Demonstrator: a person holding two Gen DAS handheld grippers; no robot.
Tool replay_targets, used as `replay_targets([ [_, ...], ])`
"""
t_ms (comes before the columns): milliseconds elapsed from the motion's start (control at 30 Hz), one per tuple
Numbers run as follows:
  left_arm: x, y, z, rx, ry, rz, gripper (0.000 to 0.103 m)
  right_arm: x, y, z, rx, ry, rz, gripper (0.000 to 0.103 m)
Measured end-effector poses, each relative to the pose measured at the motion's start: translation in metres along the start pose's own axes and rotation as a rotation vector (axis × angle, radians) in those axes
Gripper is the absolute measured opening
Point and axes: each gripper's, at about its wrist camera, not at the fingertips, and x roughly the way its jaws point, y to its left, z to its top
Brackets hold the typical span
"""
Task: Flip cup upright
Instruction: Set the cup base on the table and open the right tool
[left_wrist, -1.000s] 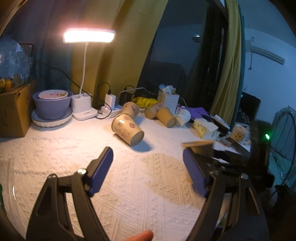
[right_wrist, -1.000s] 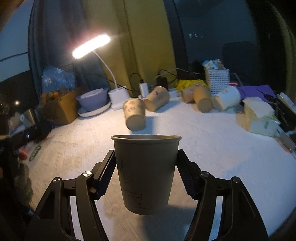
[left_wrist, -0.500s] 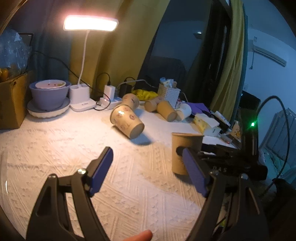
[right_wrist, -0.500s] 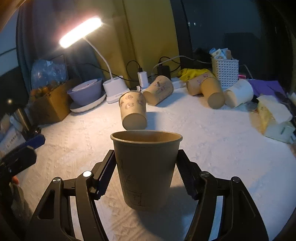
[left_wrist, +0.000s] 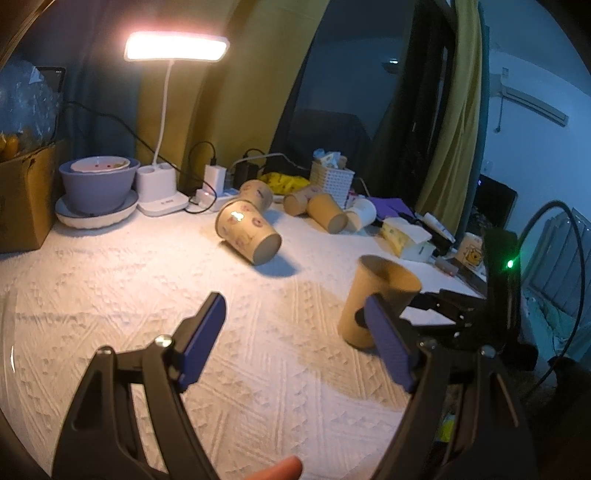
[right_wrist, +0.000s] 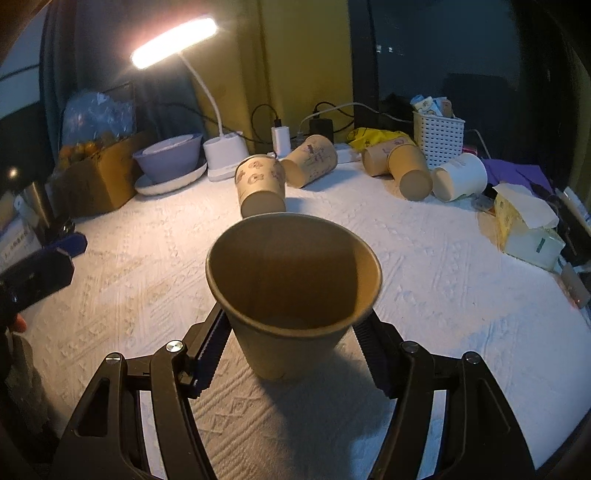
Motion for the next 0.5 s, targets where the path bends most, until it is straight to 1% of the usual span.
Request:
replay_targets([
  [33,-0.001,0.000,0.000,-0.003,-0.001,-0.004,0.079,0.000,0.003,-0.001,-0.012,0.005,-0.004,0.077],
  [100,-0.002,0.000,0.000,-0.009,0.002,-0.015,0.079,0.000,0.007,-0.003,-0.033,0.009,-0.009,0.078],
  [200,-0.002,0.001,0.002,-0.024,0.019,-0.033,0.079,-0.003,0.011,-0.005,-0.045,0.023,0.007,0.084],
  [300,-0.004,0.001,0.006,-0.018,0.043,-0.047,0.079,-0.014,0.011,-0.005,-0.033,0.002,-0.007,0.085],
  [367,-0.007,-0.002,0.007,-0.001,0.042,-0.046,0.079,-0.023,0.009,-0.006,-0.006,-0.020,-0.019,0.085],
  [500,-0.016,-0.008,0.008,0.026,0.033,-0.008,0.079,-0.044,0.008,-0.009,0.017,-0.050,-0.042,0.085],
])
